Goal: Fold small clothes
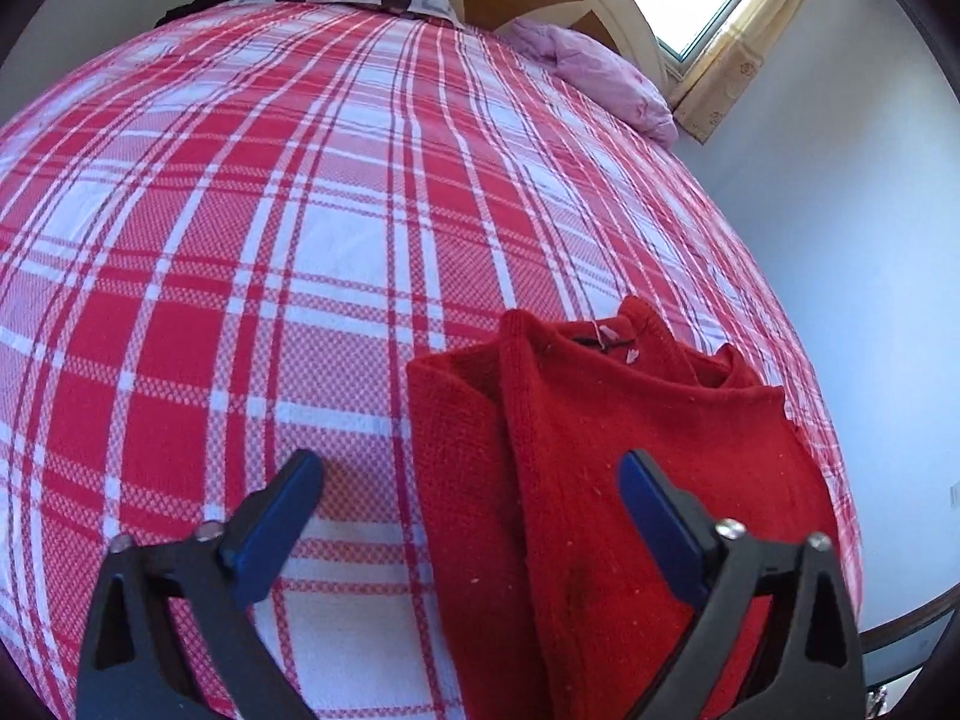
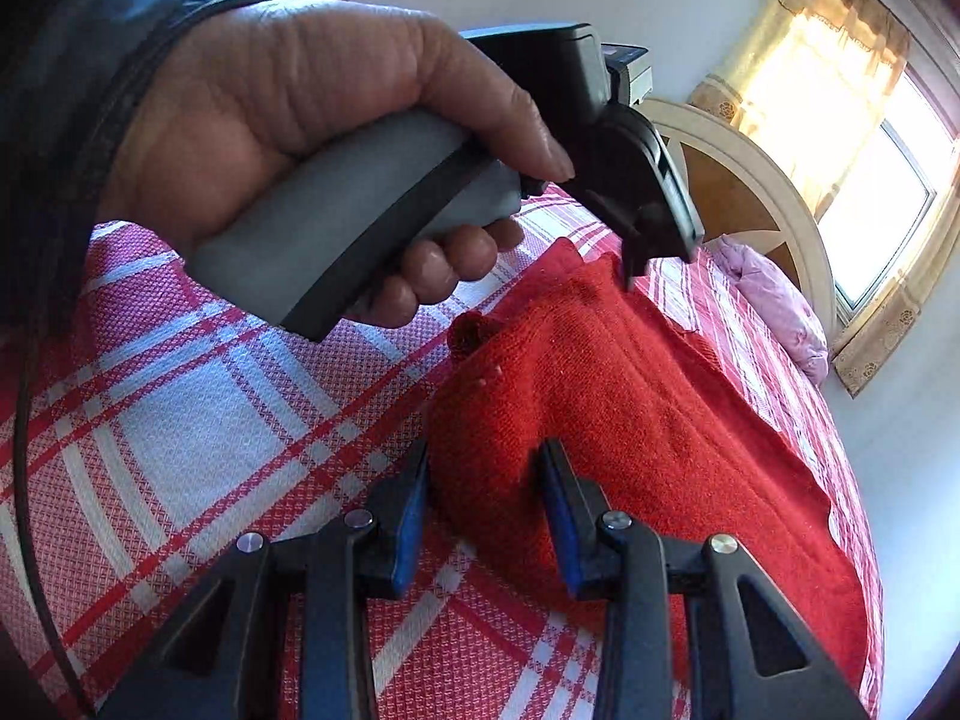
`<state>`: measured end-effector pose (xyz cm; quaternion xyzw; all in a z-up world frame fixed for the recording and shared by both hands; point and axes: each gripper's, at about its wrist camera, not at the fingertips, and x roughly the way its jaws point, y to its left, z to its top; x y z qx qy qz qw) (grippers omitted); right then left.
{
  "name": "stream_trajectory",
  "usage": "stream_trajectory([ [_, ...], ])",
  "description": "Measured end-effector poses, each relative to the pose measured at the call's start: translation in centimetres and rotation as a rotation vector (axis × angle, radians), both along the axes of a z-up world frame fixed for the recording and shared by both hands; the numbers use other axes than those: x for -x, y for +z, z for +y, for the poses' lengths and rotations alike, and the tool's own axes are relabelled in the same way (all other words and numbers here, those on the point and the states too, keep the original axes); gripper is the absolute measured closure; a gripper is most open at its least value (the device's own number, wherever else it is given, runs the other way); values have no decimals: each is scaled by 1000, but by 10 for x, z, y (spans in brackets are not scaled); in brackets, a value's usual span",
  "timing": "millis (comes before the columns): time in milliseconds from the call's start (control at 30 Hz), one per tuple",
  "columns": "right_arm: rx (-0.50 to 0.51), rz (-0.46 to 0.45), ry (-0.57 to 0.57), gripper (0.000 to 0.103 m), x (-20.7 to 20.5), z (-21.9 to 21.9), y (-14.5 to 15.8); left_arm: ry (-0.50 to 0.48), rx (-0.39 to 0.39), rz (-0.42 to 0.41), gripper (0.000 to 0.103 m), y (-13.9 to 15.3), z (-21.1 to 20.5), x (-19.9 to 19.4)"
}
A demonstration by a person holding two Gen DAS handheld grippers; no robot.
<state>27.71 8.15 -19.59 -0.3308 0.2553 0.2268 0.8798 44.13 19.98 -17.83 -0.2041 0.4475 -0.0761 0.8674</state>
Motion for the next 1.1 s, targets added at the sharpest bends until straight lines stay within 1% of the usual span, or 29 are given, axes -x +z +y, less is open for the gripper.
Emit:
stream_trajectory([
  [33, -2, 0, 0, 66, 0, 0, 0, -9, -4, -2, 24, -1, -1, -2],
  [67, -3, 0, 0, 66, -1, -1, 0, -12, -14, 1, 34, -1, -1, -3],
  [133, -5, -1, 0, 67, -1, -1, 0, -20, -23, -4, 46, -2, -2, -4],
  [167, -7, -2, 0, 67, 0, -1, 0, -28, -17, -2, 62, -2, -3, -4],
  [200, -10, -2, 1, 70, 0, -1, 0, -32, -12, 3, 81, -3, -3, -6],
  [233, -11, -3, 1, 74, 0, -1, 0, -40, 17, 4, 85, -4, -3, -6],
  [267, -14, -4, -2, 75, 0, -2, 0, -37, 27, -2, 87, -3, -3, -5],
  [333, -27, -1, -4, 79, 1, -4, 1, -32, 22, -7, 88, 0, -3, -5],
  [433, -87, 18, -4, 81, -1, -13, 10, -23, 50, -7, 89, 6, -1, -5],
  [533, -207, 69, -13, 82, -5, -30, 29, -12, 96, -16, 90, 18, 2, -5],
  [600, -291, 104, -28, 82, -9, -45, 42, -19, 110, -37, 90, 29, -1, -2],
  [667, -350, 105, -42, 82, -12, -59, 56, -31, 113, -62, 90, 41, -7, -1],
  [733, -395, 83, -57, 82, -12, -76, 72, -43, 125, -79, 90, 52, -16, -3],
  [833, -448, 61, -84, 82, -10, -97, 87, -61, 147, -109, 90, 67, -28, -8],
  [900, -501, 56, -114, 82, -11, -119, 96, -81, 157, -137, 91, 81, -43, -11],
  [967, -537, 50, -137, 82, -14, -135, 102, -115, 147, -170, 90, 95, -66, -16],
  [1100, -599, 42, -185, 82, -15, -167, 104, -172, 139, -194, 91, 112, -106, -27],
])
